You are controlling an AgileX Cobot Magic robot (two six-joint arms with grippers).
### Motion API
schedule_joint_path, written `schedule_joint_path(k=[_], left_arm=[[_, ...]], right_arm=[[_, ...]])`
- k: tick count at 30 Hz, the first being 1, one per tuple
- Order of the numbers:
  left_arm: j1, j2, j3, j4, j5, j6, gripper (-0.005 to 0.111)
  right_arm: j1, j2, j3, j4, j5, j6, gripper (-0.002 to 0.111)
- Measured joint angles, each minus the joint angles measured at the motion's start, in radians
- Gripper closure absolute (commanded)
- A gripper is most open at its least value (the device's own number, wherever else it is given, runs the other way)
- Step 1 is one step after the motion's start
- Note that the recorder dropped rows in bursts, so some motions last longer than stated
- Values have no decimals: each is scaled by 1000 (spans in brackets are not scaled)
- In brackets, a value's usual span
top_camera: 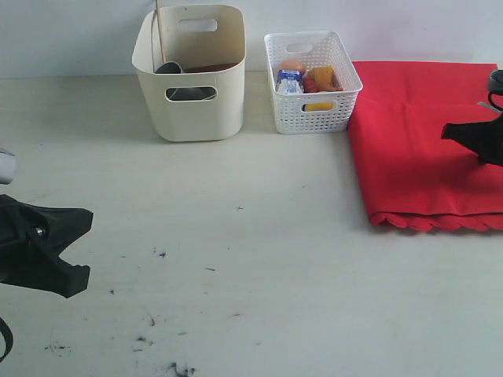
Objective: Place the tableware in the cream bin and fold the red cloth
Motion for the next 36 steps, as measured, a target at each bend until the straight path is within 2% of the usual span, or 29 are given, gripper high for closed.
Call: schedule_joint_path(k=[5, 8, 11, 16, 25, 30, 36], left_arm=[[0, 0, 0, 0, 0, 0, 104], [0, 0, 0, 0, -4, 0, 104], [0, 0, 0, 0, -15, 0, 104], [0, 0, 0, 0, -35, 5, 104], [0, -53, 0, 0, -133, 15, 104], [0, -181, 1, 0, -136, 10, 104], [0, -377, 1, 0, -70, 22, 104]], right_arm=[[0, 27, -54, 3, -2, -16, 108], [0, 41, -117, 11, 2, -116, 108], [0, 6, -131, 139, 3, -152, 108], [0, -174, -91, 294, 1, -243, 108], [0, -600, 49, 326, -4, -273, 108], [0, -829, 171, 333, -59, -270, 108], [0, -1034, 323, 335, -236, -253, 108]])
